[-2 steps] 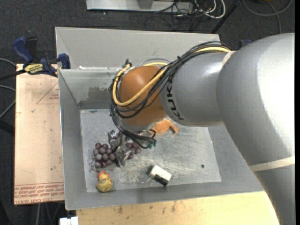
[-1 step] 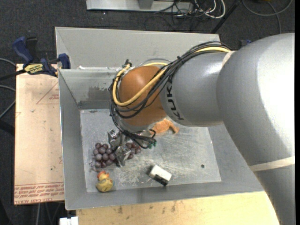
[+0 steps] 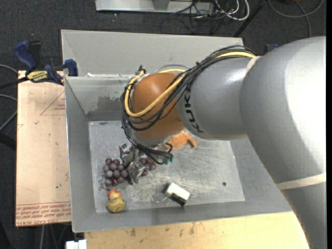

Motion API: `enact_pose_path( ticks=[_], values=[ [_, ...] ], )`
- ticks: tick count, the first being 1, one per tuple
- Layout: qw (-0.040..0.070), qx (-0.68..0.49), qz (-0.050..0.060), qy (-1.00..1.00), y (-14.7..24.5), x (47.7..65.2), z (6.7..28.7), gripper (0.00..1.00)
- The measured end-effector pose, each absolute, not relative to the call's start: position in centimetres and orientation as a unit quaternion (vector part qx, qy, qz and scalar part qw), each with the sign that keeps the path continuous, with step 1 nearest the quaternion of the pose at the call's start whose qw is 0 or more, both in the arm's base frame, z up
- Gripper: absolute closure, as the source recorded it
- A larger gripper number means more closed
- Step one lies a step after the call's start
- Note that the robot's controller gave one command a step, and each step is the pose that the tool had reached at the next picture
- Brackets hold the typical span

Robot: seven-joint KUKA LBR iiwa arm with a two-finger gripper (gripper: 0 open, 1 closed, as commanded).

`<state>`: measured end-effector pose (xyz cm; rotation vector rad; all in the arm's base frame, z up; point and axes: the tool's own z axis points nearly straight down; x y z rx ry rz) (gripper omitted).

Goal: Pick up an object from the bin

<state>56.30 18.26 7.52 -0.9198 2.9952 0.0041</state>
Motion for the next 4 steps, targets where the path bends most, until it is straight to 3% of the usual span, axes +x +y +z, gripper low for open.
enact_pose_path(
  ticks=[2, 4],
  values=[
    [0.000, -0.293, 0.001, 0.956, 18.2, 56.1, 9.2, 1.00],
    [0.002, -0.293, 0.001, 0.956, 18.2, 56.2, 11.0, 1.00]
  ],
)
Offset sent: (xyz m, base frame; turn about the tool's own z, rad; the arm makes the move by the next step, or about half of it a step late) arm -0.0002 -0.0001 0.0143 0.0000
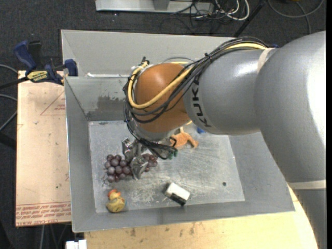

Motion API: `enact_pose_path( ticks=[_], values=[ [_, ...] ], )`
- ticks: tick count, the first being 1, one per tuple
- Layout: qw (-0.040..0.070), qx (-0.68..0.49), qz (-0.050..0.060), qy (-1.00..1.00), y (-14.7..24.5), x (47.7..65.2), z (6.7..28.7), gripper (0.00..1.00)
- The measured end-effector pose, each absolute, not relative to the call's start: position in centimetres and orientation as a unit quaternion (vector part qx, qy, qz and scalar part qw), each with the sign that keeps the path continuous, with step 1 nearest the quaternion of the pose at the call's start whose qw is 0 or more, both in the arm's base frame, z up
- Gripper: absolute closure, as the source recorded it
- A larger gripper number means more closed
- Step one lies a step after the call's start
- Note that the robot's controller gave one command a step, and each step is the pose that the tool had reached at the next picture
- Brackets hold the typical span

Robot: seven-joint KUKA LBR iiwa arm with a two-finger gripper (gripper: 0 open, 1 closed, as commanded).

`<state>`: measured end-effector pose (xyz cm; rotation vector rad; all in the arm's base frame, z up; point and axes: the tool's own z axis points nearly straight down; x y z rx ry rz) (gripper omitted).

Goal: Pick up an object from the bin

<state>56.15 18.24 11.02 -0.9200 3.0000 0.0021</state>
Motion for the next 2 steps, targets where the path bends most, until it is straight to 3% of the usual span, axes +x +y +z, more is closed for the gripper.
enact_pose_path(
  ticks=[2],
  values=[
    [-0.001, -0.293, 0.001, 0.956, 18.24, 56.06, 11.89, 1.00]
  ],
)
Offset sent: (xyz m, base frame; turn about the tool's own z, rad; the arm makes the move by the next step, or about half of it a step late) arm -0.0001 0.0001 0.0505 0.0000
